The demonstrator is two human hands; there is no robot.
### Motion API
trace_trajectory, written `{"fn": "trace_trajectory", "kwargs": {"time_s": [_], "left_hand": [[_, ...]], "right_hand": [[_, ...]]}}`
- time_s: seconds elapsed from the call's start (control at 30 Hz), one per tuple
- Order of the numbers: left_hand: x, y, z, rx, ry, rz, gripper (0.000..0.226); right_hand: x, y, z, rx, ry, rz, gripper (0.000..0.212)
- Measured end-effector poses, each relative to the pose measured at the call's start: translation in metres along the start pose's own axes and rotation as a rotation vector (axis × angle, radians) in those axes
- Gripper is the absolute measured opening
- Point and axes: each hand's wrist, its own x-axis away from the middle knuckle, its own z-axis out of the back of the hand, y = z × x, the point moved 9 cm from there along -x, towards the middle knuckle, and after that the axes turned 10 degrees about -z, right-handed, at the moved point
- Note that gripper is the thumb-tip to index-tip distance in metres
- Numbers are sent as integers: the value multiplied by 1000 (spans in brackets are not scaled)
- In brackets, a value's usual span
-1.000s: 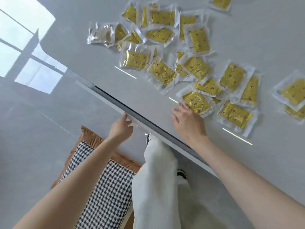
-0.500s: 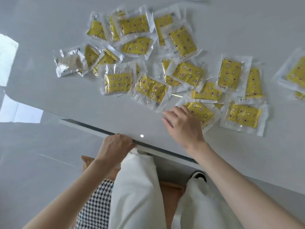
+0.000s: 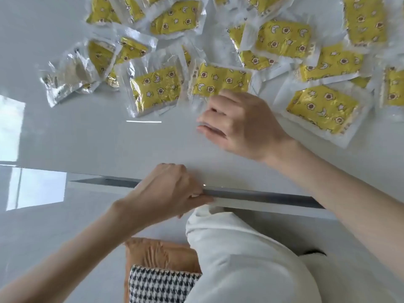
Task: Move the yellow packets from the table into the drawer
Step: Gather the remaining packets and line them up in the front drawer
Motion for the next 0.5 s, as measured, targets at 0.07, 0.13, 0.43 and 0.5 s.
{"fn": "trace_trajectory", "kwargs": {"time_s": [0.07, 0.13, 0.43, 0.5], "left_hand": [[0, -1, -2, 64, -49, 7, 54], [1, 1, -3, 63, -24, -15, 52], [10, 4, 4, -17, 249, -165, 35], [14, 6, 4, 3, 292, -141, 38]], "right_hand": [[-6, 0, -3, 10, 18, -15, 20], [-8, -1, -8, 14, 45, -29, 20], [-15, -3, -13, 139, -27, -95, 24], [-9, -8, -11, 160, -9, -141, 23]]}}
